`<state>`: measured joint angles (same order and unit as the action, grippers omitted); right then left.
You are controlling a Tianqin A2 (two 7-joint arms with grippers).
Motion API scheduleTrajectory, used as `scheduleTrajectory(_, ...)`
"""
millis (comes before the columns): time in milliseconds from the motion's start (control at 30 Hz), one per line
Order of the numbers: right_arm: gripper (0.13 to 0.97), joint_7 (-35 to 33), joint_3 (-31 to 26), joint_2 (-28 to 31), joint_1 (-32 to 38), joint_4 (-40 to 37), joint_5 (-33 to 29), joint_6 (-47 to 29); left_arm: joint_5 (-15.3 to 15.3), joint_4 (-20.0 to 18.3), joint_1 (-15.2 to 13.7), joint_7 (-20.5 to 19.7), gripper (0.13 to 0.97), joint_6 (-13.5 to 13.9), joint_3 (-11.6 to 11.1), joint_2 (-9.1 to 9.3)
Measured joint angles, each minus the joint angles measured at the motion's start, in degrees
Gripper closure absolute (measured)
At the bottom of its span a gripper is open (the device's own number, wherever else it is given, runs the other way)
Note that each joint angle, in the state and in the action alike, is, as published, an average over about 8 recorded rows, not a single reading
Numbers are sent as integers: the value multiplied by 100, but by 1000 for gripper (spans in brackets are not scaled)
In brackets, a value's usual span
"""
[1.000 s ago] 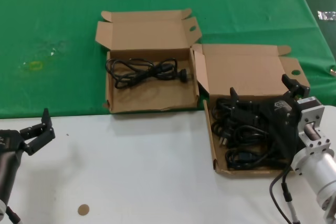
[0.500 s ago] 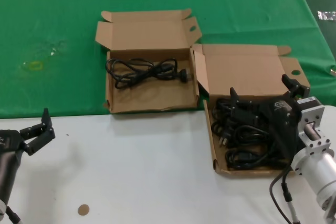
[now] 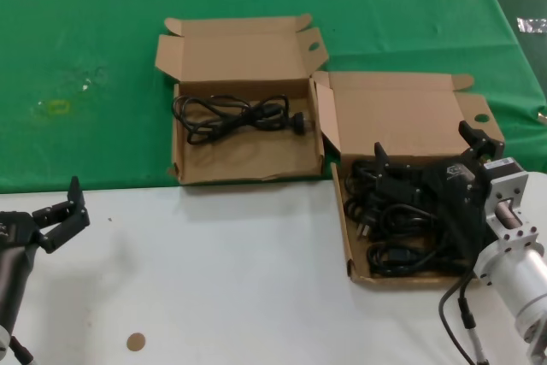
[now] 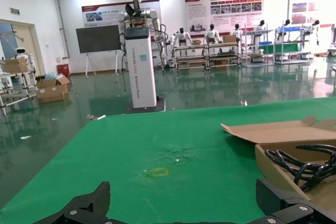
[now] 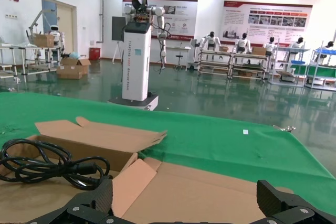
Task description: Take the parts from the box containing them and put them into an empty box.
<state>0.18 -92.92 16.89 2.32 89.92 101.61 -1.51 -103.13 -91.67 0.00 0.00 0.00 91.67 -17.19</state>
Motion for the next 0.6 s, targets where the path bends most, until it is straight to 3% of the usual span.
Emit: scheduleTrajectory(600,129,0,0,0,0,0,0,0,0,0,0,0,132,0,0,0)
